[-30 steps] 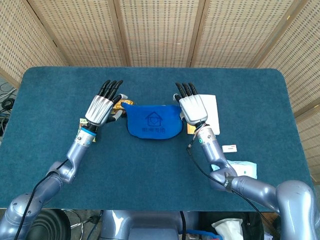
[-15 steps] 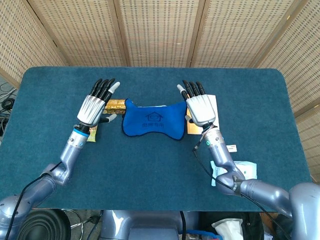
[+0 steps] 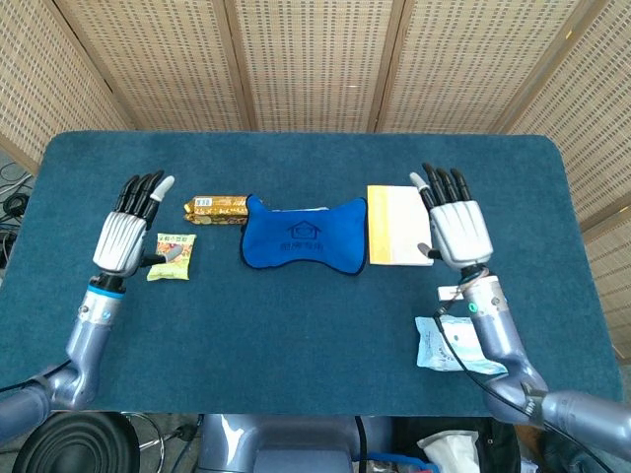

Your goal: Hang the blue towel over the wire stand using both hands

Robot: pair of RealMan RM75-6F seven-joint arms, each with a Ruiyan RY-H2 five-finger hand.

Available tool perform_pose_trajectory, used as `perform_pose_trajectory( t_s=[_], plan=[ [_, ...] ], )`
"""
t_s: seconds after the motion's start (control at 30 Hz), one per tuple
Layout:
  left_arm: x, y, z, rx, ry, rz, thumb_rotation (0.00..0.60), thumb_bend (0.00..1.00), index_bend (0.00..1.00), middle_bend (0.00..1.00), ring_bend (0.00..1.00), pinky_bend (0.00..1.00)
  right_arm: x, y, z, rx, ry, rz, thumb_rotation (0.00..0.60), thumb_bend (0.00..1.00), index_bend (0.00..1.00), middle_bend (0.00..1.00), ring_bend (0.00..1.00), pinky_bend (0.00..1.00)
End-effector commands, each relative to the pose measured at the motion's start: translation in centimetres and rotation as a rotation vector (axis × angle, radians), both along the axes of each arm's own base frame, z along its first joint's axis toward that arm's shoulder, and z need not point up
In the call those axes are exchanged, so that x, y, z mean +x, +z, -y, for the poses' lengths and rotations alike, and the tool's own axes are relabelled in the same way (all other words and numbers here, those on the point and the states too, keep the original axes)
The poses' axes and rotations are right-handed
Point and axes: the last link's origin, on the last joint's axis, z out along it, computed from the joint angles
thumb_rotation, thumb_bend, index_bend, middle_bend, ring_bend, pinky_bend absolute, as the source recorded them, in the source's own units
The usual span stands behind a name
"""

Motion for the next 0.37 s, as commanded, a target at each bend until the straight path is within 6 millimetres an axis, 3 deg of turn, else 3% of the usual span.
perform_pose_trajectory(
  t_s=[0.03,0.2,0.37],
  plan=[
    [-4.2,2.9,6.3,0.003,0.188,-0.018,0.600,0.00,0.00,0.00,0.00,0.00,-2.8,1.8,-4.2,-0.008,-0.014,0.049,0.600,0.00,0.00,0.00,0.00,0.00],
    [-6.9,3.2,11.3,-0.022,0.323,-0.020,0.600,0.00,0.00,0.00,0.00,0.00,-6.4,2.3,-9.5,0.001,-0.055,0.060,0.600,0.00,0.00,0.00,0.00,0.00],
    [-8.8,3.3,14.4,-0.008,0.403,-0.068,0.600,0.00,0.00,0.00,0.00,0.00,-9.7,2.2,-13.3,-0.001,-0.108,0.017,0.600,0.00,0.00,0.00,0.00,0.00]
  ],
)
